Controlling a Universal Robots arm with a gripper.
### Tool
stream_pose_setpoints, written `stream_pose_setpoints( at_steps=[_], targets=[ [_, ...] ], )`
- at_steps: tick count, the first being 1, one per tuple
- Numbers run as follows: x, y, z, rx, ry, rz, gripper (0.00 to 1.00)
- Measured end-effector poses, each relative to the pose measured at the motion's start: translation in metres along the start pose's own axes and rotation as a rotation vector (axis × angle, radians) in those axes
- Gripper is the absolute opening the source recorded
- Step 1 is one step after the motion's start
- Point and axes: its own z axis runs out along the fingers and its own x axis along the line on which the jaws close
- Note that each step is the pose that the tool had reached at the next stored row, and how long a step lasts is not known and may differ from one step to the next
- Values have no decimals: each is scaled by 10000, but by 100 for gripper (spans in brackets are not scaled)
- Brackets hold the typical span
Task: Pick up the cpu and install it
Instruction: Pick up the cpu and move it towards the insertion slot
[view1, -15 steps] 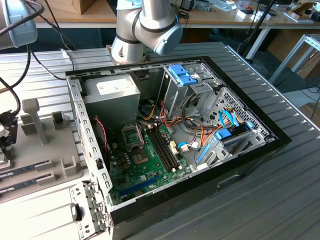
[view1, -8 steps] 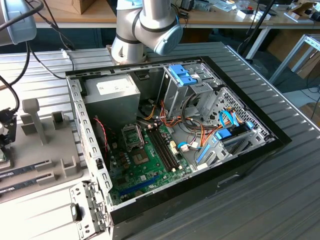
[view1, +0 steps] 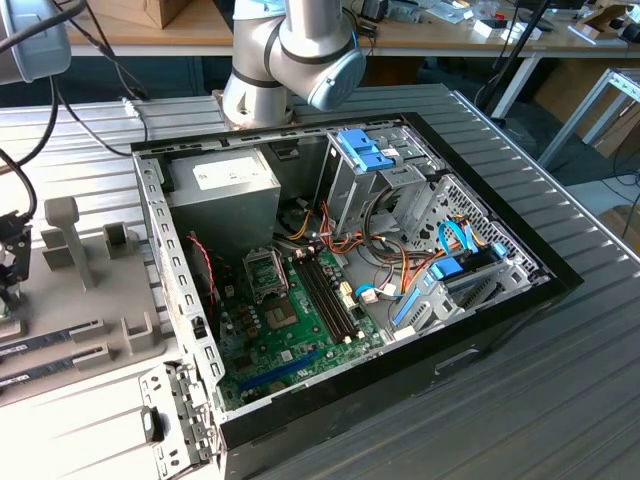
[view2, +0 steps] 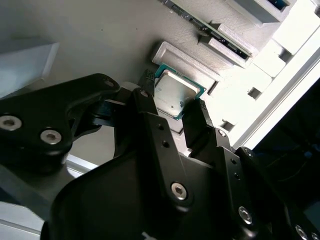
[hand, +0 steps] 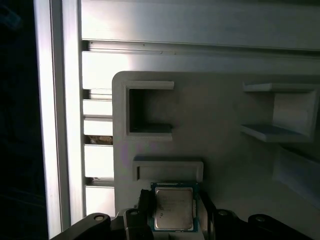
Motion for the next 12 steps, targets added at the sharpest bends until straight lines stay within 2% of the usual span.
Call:
stream_pose_setpoints(
  at_steps=[2, 3, 4, 6, 7, 9, 10, 11, 12],
  targets=[
    [-1, -3, -14, -57, -2, 0, 47],
    [-1, -4, -16, -138, -7, 2, 47],
    [-1, -5, -20, -409, -14, 10, 47],
    [-1, -10, -20, -833, -28, 22, 47],
    [0, -15, -19, -1111, -35, 28, 47],
    [0, -26, -17, -1487, -48, 38, 47],
    [0, -36, -18, -1719, -55, 44, 47],
    [0, -43, -23, -1893, -62, 48, 47],
    [0, -50, -35, -2018, -63, 52, 47]
  ],
)
